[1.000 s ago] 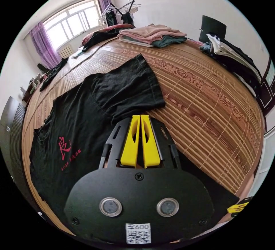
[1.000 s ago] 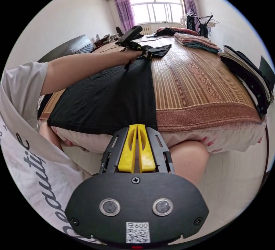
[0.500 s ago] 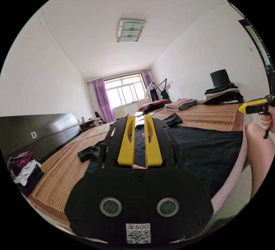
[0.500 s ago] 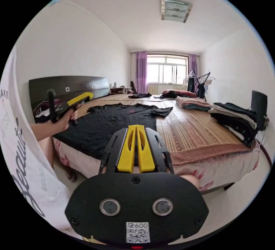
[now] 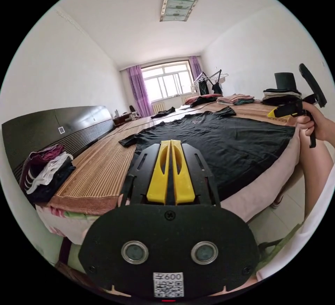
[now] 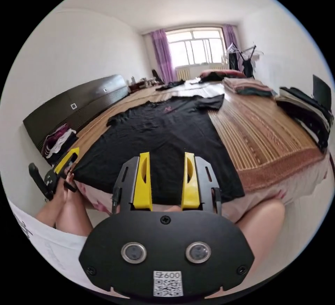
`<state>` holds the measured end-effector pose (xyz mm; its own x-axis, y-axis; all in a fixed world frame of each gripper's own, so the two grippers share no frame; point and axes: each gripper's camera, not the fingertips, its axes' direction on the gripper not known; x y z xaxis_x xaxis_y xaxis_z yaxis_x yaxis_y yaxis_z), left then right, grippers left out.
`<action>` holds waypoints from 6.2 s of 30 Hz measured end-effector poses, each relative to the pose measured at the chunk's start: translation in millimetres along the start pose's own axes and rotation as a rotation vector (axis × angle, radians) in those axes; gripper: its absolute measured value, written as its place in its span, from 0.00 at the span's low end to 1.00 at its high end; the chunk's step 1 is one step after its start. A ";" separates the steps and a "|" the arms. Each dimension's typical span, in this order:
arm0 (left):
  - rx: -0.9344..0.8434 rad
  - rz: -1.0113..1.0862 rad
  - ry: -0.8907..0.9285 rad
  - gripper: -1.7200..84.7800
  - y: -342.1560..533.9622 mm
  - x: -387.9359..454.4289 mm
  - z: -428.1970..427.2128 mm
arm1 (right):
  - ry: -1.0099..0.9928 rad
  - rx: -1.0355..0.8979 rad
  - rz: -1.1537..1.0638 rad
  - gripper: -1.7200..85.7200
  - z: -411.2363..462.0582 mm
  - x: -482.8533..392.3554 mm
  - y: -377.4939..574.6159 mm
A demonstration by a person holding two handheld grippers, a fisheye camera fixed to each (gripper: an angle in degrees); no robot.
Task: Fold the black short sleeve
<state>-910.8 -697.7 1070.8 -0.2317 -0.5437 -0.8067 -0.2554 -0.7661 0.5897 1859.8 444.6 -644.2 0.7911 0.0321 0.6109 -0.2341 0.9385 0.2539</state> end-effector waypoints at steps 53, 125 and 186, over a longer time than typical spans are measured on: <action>-0.287 0.047 0.013 0.03 -43.1 -37.6 64.5 | -0.073 0.262 -0.067 0.11 -26.0 -33.7 15.8; -0.553 0.151 0.498 0.08 -161.5 502.6 910.9 | -0.116 0.287 -0.214 0.01 -111.7 -202.4 -327.8; -0.657 -0.090 0.584 0.15 -268.1 140.7 912.8 | -0.210 0.269 -0.003 0.01 -153.8 -259.7 -394.5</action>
<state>-1731.7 -255.9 834.5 0.3258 -0.4221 -0.8460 0.3831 -0.7591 0.5263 1833.6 118.9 -1018.3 0.6651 -0.0679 0.7437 -0.3947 0.8135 0.4272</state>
